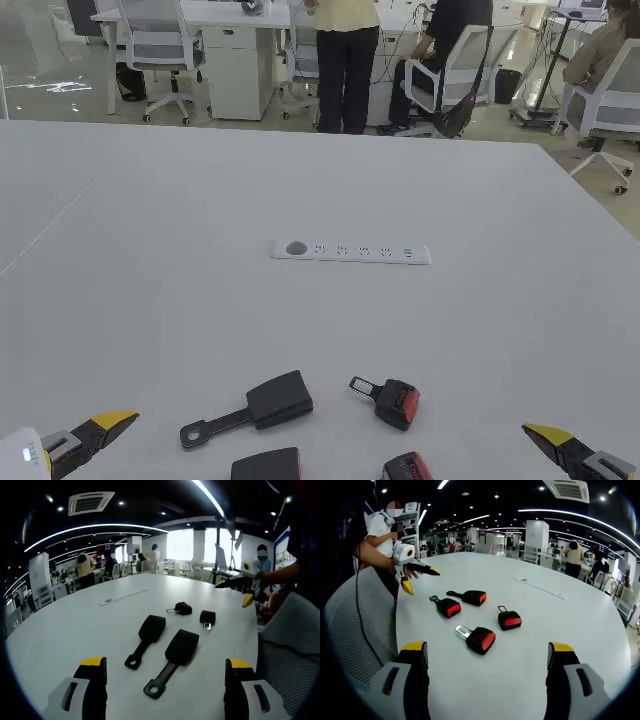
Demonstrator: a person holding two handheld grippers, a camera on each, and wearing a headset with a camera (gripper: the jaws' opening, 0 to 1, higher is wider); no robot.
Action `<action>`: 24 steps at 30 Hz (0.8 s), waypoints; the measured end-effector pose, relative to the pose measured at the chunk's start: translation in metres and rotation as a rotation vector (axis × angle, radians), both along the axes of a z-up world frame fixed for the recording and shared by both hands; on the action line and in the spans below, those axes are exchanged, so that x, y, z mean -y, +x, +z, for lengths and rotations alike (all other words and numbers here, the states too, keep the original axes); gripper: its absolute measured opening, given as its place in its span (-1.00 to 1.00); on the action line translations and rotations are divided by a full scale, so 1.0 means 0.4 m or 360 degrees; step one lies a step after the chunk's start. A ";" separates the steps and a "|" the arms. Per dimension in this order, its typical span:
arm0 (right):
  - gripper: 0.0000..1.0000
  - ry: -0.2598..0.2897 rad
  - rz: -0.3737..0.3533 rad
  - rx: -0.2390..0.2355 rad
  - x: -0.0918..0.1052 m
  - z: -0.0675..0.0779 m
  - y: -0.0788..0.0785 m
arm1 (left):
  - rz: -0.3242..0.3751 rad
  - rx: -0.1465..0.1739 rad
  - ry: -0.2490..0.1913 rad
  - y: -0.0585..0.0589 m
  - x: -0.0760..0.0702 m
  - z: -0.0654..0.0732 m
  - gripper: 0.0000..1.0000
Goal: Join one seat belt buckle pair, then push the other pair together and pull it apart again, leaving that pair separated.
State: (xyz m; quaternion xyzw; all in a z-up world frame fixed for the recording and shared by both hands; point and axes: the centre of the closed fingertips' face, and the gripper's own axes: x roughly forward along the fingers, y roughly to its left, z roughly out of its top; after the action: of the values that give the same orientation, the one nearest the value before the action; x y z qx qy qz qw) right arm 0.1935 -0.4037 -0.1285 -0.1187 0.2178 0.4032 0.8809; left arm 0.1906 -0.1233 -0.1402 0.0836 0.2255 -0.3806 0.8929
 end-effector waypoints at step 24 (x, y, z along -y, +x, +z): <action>0.99 -0.0002 -0.0042 -0.0001 0.005 -0.002 0.012 | 0.0045 -0.0012 -0.0057 0.004 -0.004 0.013 1.00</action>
State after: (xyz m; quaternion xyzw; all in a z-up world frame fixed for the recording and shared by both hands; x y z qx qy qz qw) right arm 0.1983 -0.4056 -0.1294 -0.1162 0.2199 0.3914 0.8860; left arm 0.1924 -0.1217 -0.1351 0.0629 0.2231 -0.3722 0.8988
